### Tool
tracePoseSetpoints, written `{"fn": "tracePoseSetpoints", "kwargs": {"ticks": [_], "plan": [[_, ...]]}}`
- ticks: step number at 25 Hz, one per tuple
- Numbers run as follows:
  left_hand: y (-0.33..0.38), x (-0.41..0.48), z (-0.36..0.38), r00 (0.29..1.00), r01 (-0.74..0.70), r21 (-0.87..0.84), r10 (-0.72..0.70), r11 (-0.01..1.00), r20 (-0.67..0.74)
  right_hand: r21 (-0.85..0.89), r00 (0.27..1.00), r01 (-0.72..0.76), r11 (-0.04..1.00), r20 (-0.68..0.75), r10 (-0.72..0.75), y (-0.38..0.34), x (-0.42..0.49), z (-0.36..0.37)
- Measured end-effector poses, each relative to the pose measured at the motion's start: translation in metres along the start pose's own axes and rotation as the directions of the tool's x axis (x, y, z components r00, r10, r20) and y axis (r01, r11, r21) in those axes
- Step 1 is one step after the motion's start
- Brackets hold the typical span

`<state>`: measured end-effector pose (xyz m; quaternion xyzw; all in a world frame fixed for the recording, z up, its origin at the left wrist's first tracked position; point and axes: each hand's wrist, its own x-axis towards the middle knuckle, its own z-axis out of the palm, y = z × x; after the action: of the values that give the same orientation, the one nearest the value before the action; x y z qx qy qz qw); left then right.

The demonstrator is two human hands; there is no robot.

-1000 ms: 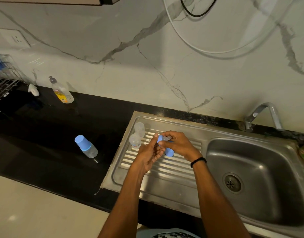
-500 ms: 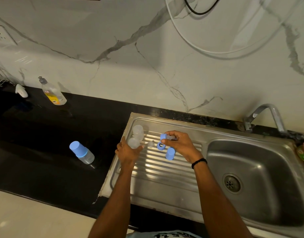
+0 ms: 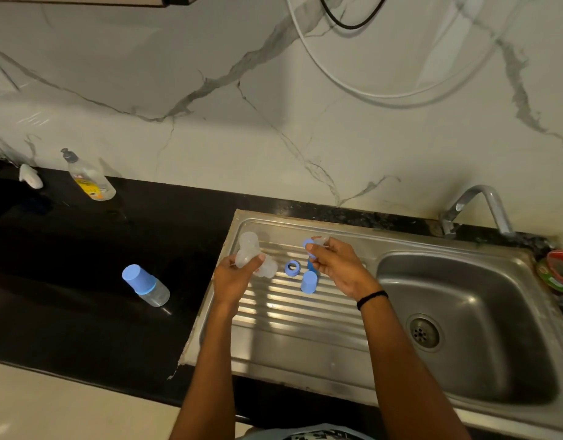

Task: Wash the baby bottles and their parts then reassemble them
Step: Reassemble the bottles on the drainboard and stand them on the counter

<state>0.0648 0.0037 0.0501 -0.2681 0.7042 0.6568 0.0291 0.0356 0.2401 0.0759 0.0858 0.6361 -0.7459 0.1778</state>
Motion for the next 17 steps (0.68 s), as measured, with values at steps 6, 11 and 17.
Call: {"fn": "tracePoseSetpoints", "kwargs": {"ticks": [6,11,17], "plan": [[0.046,-0.017,-0.015,0.939,0.285,-0.673,-0.059,0.683,0.338,0.74,0.933,-0.009,0.673,0.248,-0.26,-0.031,-0.026,-0.032],[0.018,-0.047,0.022,0.969,-0.083,0.302,0.148,0.949,-0.197,-0.532,0.925,-0.249,0.81,-0.378,0.036,0.044,-0.029,-0.041],[0.051,-0.033,0.009,0.961,0.275,-0.577,-0.216,0.769,0.171,0.436,0.998,-0.001,0.9,0.054,-0.024,-0.044,-0.045,-0.043]]}}
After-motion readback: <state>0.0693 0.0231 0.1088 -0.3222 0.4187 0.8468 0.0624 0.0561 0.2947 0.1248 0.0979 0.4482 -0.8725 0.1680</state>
